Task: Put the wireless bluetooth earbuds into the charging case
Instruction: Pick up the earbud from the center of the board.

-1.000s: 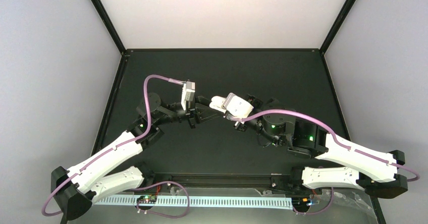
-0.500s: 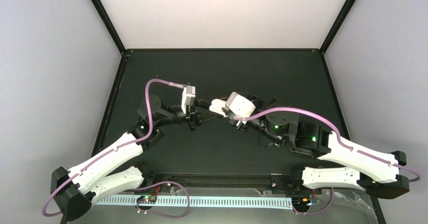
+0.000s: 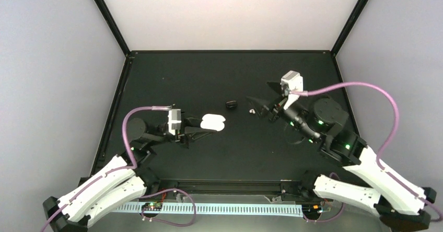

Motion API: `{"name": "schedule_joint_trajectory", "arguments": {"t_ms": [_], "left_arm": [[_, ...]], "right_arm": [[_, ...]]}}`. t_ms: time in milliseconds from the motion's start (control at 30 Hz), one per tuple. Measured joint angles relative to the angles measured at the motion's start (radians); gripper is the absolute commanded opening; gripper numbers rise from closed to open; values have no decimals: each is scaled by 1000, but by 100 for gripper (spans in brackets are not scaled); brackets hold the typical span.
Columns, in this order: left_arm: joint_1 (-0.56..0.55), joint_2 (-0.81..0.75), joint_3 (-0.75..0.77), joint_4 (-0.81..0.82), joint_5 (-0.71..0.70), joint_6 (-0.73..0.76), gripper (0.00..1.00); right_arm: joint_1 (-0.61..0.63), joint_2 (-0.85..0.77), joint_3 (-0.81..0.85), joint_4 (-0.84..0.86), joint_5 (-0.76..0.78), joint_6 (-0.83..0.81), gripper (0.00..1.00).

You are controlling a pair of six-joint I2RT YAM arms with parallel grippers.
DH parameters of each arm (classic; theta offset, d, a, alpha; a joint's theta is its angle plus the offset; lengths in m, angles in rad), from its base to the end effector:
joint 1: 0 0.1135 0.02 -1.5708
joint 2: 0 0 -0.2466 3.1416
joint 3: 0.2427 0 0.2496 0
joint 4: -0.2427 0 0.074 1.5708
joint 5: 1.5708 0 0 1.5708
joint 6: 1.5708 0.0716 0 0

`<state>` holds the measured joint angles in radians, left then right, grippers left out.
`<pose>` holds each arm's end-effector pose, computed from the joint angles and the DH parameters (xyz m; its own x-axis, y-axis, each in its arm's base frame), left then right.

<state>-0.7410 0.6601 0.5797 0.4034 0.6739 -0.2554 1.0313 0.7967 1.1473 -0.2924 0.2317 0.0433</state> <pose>0.1135 -0.1644 0.3463 -0.0170 -0.2520 -0.9676 0.9920 0.1172 -0.0479 0.1158 0.1614 0.4377 -0.0012 0.0800 -0.9968 -0.7179 0.6939 0.0566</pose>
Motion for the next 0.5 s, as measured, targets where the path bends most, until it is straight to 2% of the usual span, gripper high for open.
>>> {"name": "schedule_joint_trajectory", "arguments": {"t_ms": [167,300,400,500], "left_arm": [[0,-94,-8,-52,2,33,2],[0,-152,-16,-113,11,65,2],[0,-179,-28,-149,18,88,2],[0,-195,-36,-182,23,108,2]], "right_arm": [[-262,53,-169,18,-60,224,73],[-450,135,-388,45,-136,382,65],[-540,225,-489,67,-172,466,61],[-584,333,-507,110,-200,519,56]]}}
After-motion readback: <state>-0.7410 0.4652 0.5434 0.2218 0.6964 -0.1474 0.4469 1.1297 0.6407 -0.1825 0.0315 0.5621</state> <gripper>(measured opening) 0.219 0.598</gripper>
